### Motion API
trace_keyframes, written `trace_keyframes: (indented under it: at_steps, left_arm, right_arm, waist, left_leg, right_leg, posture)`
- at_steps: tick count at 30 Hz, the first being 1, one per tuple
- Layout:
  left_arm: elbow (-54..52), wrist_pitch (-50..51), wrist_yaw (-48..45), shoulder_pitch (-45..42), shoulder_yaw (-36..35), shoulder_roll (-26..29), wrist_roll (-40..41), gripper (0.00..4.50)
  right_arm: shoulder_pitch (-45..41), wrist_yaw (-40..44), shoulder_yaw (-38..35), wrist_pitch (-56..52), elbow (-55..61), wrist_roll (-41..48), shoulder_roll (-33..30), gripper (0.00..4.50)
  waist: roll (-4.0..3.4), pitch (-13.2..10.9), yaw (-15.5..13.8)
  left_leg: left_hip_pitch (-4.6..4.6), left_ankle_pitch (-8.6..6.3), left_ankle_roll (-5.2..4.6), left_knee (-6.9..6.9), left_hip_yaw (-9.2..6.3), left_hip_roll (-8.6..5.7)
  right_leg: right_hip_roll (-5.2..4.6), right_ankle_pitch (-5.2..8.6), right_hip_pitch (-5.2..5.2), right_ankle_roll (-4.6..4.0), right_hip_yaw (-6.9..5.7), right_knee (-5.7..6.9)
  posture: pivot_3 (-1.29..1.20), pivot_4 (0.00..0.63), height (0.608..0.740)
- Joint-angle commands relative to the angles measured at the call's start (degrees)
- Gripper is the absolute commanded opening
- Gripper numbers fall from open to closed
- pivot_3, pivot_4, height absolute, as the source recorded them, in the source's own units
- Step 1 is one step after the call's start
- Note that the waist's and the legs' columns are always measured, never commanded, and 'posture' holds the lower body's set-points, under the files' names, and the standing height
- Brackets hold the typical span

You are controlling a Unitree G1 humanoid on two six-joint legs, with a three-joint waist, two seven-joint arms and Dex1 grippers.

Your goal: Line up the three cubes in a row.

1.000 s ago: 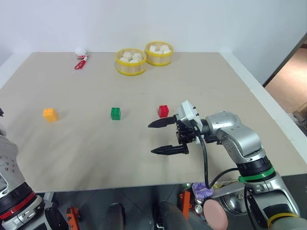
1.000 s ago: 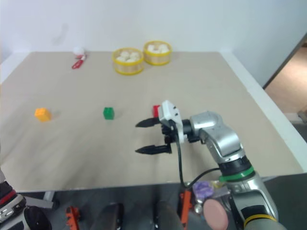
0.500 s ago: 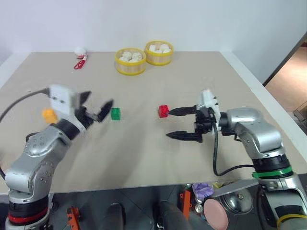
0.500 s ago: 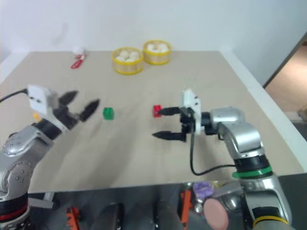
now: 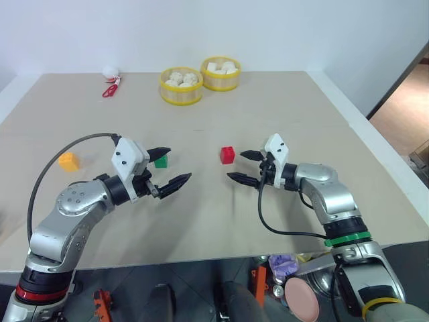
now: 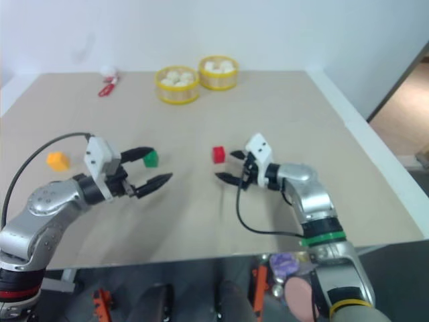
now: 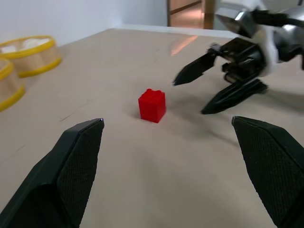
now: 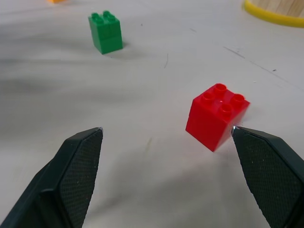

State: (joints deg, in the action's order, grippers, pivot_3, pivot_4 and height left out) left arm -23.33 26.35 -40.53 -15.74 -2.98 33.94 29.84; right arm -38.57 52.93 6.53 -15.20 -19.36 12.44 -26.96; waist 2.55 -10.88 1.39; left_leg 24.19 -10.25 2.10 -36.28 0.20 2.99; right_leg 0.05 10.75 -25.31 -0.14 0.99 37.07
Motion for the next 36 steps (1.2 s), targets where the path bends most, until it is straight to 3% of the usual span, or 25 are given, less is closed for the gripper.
trace_keyframes:
  at_steps: [1, 10, 16, 25, 36]
  left_arm:
    - [-0.5, -2.2, -1.5, 0.3, -0.8, 0.4, -0.4, 4.46]
    - [-1.9, -2.2, -0.4, 2.9, -2.1, 0.3, -0.2, 4.46]
    - [-1.8, -1.7, 1.2, 2.2, -1.9, -0.2, -0.4, 4.46]
    - [-0.5, -2.3, 1.3, 1.9, -2.0, -0.1, -0.5, 4.46]
    - [1.5, -2.4, -2.8, 0.8, -0.2, -0.2, -0.4, 4.46]
  right_arm:
    - [-2.2, -2.3, -1.4, 1.8, -0.7, -1.3, 0.2, 4.5]
    - [1.9, -3.0, -4.3, -2.1, 6.9, 1.2, -1.6, 4.5]
    - [4.5, -14.7, -5.4, -10.4, 12.7, -0.3, 2.5, 4.5]
    - [11.5, -23.7, -6.1, -23.6, 27.8, 1.0, 5.0, 4.5]
    - [7.9, -29.4, -3.6, -23.9, 21.6, -2.0, 8.7, 4.5]
  waist:
    - [0.0, 0.0, 0.0]
    - [-0.01, 0.0, -0.1]
    - [-0.02, 0.0, 0.0]
    - [-0.03, 0.0, -0.1]
    - [-0.03, 0.0, 0.0]
  left_leg:
    - [0.01, -0.02, -0.01, 0.0, 0.0, 0.0]
    - [0.0, -0.04, -0.04, -0.01, -0.02, 0.01]
    - [-0.05, -0.03, -0.05, -0.02, -0.01, 0.04]
    - [-0.02, -0.04, -0.04, 0.01, 0.01, 0.03]
    - [-0.05, -0.03, -0.05, 0.0, 0.01, 0.04]
  right_leg:
    - [0.0, -0.08, 0.0, 0.16, 0.0, 0.0]
    - [0.0, 0.04, 0.0, -0.03, 0.01, 0.0]
    - [0.04, 0.03, 0.01, -0.03, 0.03, 0.01]
    - [0.03, 0.04, -0.01, -0.04, 0.07, 0.0]
    - [0.06, 0.04, -0.02, -0.05, 0.08, 0.0]
  posture:
    - [0.0, 0.15, 0.74]
    - [0.0, 0.15, 0.74]
    - [0.0, 0.15, 0.74]
    - [0.0, 0.15, 0.74]
    - [0.0, 0.15, 0.74]
